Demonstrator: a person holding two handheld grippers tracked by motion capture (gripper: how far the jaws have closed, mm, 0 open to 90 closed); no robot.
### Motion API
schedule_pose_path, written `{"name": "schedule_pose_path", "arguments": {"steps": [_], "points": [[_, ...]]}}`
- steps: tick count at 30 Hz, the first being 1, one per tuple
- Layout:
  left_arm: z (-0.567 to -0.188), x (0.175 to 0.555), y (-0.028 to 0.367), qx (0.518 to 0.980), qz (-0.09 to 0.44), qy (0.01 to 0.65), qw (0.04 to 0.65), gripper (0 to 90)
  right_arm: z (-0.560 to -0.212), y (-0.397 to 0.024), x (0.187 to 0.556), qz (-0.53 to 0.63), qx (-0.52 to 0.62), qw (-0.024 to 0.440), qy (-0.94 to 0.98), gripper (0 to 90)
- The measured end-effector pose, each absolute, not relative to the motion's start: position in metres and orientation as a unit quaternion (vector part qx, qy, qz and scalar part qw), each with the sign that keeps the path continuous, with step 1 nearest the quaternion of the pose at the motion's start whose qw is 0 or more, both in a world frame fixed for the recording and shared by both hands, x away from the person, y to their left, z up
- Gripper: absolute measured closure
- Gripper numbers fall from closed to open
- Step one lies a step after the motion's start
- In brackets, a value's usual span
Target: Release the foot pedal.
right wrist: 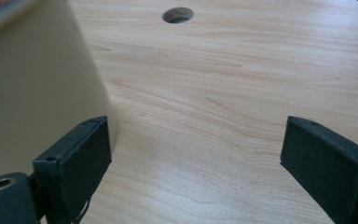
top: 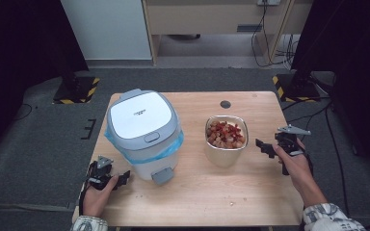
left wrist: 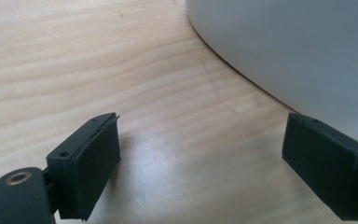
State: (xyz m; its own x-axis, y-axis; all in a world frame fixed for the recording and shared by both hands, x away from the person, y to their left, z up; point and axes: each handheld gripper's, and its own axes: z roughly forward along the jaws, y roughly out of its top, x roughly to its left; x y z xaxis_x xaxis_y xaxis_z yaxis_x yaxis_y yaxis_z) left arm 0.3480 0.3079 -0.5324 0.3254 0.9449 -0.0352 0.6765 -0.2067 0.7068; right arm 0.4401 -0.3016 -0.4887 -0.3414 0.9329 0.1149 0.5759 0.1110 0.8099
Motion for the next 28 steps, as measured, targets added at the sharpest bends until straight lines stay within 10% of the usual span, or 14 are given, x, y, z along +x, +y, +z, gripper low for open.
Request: {"name": "schedule_pose_path", "arguments": {"steps": [28], "points": [[-0.536, 0.355, 0.305, 0.762, 0.220, 0.521, 0.316, 5.1, -0.540, -0.267, 0.442, 0.305, 0.560, 0.236, 0.733, 3.5]]}}
